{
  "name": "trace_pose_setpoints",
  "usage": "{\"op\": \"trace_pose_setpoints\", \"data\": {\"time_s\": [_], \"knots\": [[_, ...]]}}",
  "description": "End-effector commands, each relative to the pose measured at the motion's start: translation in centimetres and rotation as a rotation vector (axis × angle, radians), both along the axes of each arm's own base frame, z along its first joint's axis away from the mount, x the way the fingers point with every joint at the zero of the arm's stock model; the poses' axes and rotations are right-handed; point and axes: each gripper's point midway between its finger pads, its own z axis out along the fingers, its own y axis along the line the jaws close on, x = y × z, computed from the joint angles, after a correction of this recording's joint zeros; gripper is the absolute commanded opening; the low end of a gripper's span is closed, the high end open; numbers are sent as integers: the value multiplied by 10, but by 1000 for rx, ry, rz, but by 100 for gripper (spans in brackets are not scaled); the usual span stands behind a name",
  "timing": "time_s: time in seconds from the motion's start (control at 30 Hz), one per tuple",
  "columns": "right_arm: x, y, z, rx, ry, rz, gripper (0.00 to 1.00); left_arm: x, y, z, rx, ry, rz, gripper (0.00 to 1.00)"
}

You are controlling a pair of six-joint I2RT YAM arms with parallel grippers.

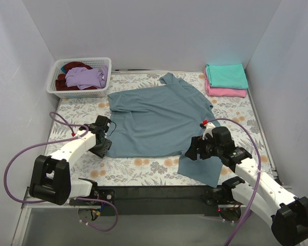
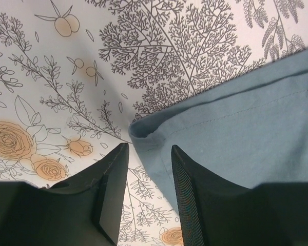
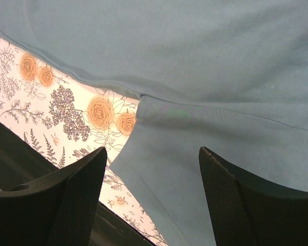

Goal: Fold and stack the t-shirts
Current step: Flatten the tshirt out

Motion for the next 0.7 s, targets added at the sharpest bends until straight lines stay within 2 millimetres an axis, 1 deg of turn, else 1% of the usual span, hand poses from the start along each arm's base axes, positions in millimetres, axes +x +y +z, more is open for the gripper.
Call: {"op": "trace_pose_setpoints", "data": {"time_s": [0.0, 0.33, 0.4, 0.63, 0.67], "knots": [[1, 4, 3, 16, -22, 23, 79, 18, 2, 10, -2, -67, 73, 37], [0, 4, 1, 15, -16, 21, 79, 19, -2, 5, -1, -6, 50, 37], [0, 4, -1, 13, -12, 20, 79, 18, 0, 4, 11, 10, 52, 37], [0, 4, -2, 14, -7, 19, 79, 17, 2, -2, 25, 27, 49, 33], [0, 4, -2, 14, -9, 19, 79, 17, 2, -2, 23, 27, 49, 31]]}}
